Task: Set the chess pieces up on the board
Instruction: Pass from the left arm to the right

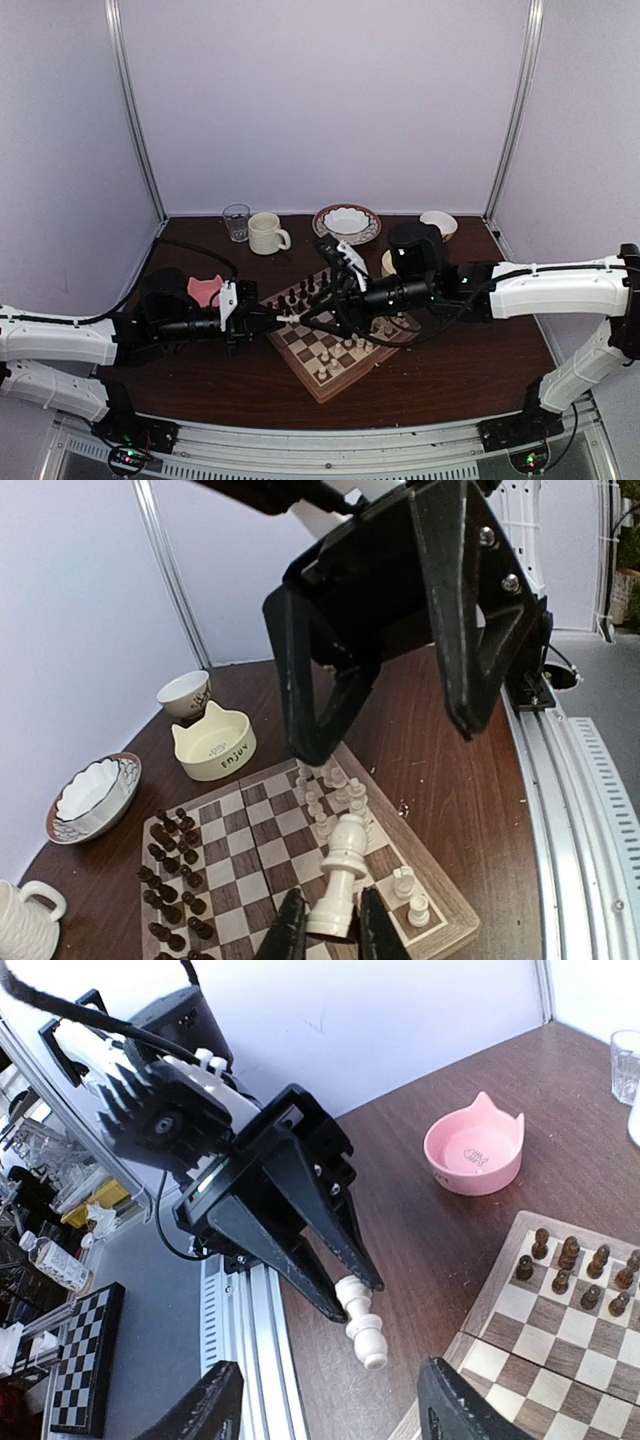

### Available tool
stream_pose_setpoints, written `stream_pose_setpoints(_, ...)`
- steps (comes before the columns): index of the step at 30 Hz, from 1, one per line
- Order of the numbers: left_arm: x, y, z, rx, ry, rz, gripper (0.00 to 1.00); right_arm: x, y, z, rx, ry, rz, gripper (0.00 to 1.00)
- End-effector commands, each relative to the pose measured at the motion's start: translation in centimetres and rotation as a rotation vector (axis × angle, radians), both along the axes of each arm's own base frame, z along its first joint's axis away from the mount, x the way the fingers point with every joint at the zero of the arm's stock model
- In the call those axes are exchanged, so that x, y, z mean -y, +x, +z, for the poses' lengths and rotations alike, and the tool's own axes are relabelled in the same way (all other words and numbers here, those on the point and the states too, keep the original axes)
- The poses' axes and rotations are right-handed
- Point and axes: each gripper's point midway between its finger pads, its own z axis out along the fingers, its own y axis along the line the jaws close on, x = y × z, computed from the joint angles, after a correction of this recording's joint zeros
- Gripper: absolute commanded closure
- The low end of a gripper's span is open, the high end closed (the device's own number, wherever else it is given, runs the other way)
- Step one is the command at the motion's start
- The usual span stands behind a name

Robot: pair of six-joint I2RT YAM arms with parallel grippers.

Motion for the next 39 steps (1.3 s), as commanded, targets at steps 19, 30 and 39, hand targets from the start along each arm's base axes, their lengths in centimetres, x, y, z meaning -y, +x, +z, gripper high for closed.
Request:
stream_pose_setpoints(19,1.2,-0.7,4.3,-0.085,-0.217,-0.061,1.0,-0.9,0.9,1.9,-0.002,0.088,-0.033,0.59)
stream_pose_setpoints(30,1.3,-0.9,4.2,-0.085,-0.208,-0.076,1.0,-1.2,0.7,1.5,-0.012,0.084,-0.016,0.78)
stream_pose_setpoints(39,1.4,-0.8,3.8,-0.095,-0.199,-0.072,0.92,-1.3,0.5,1.6,-0.008,0.089,-0.003,0.99)
